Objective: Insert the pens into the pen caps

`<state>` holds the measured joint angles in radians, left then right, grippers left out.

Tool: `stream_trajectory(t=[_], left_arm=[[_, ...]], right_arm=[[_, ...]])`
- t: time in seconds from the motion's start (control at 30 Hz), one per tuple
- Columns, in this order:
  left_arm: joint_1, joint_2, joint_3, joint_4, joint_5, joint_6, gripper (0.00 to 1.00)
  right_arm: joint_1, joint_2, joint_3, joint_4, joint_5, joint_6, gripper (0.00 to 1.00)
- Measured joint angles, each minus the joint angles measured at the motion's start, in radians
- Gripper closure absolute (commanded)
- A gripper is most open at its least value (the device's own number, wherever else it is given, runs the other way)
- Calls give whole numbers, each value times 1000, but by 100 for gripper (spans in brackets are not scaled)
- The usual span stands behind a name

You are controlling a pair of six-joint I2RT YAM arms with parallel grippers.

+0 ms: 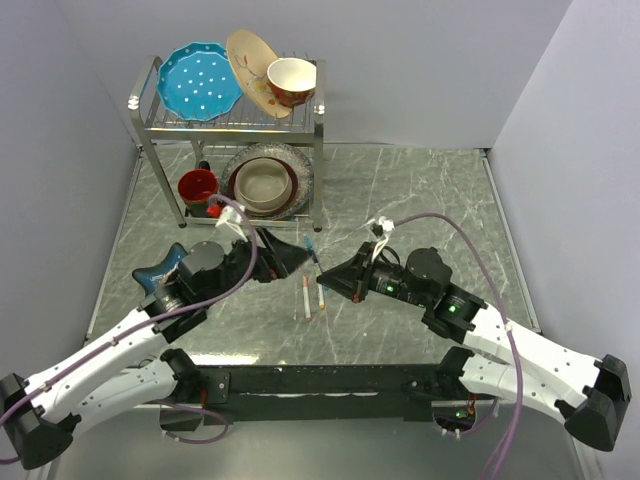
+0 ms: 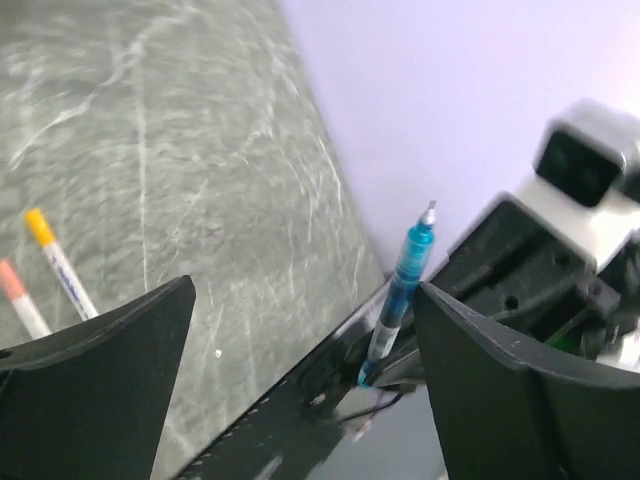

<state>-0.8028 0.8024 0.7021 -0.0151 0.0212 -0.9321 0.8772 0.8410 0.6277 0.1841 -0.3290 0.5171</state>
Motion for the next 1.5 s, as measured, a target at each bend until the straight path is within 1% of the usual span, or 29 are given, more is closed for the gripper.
stream_trajectory(t=[0.07, 0.1, 0.17, 0.23, 0.3, 0.37, 0.43, 0.47, 0.53, 0.6, 0.63, 0.73, 0.8, 0.9, 1.0, 1.13, 1.23, 1.37, 1.5], left_arm=[[-6, -23, 5, -57, -105, -88, 16], [-2, -35, 5, -90, -161, -131, 16], [12, -49, 5, -158, -267, -197, 14], [13, -50, 5, -193, -329, -191, 12], [13, -42, 12, -218, -360, -113, 11], [13, -22, 42, -264, -367, 2, 8], [13, 35, 126, -342, -372, 159, 7], [13, 55, 151, -359, -375, 198, 6], [13, 127, 247, -445, -388, 318, 5], [14, 195, 319, -496, -384, 428, 7], [14, 224, 339, -515, -376, 486, 10], [14, 291, 347, -576, -367, 645, 16], [14, 340, 340, -611, -367, 742, 17], [14, 415, 315, -650, -358, 879, 20], [14, 483, 279, -671, -316, 1005, 26], [31, 547, 237, -687, -222, 1136, 31], [79, 589, 227, -688, -170, 1207, 33], [163, 628, 215, -666, -130, 1281, 34], [186, 660, 208, -634, -102, 1331, 36]], right_arm=[[0, -31, -2, -31, 44, 1, 100], [0, -54, -6, -42, 66, 2, 100], [0, -98, -12, -59, 98, 2, 100], [0, -136, -12, -75, 122, -2, 100], [0, -168, -13, -98, 138, -11, 100], [0, -200, -15, -121, 154, -21, 100], [0, -249, -28, -152, 173, -35, 100], [0, -264, -32, -161, 177, -39, 100], [0, -315, -45, -188, 190, -51, 100], [0, -370, -59, -212, 199, -63, 100], [0, -408, -64, -229, 208, -69, 100], [0, -494, -71, -260, 235, -84, 100], [0, -554, -71, -277, 259, -92, 100], [0, -624, -72, -310, 286, -96, 100], [0, -684, -73, -349, 312, -97, 100], [0, -754, -73, -394, 346, -101, 100], [0, -784, -73, -420, 369, -108, 100], [0, -791, -73, -449, 378, -116, 100], [0, -798, -73, -460, 393, -119, 100]])
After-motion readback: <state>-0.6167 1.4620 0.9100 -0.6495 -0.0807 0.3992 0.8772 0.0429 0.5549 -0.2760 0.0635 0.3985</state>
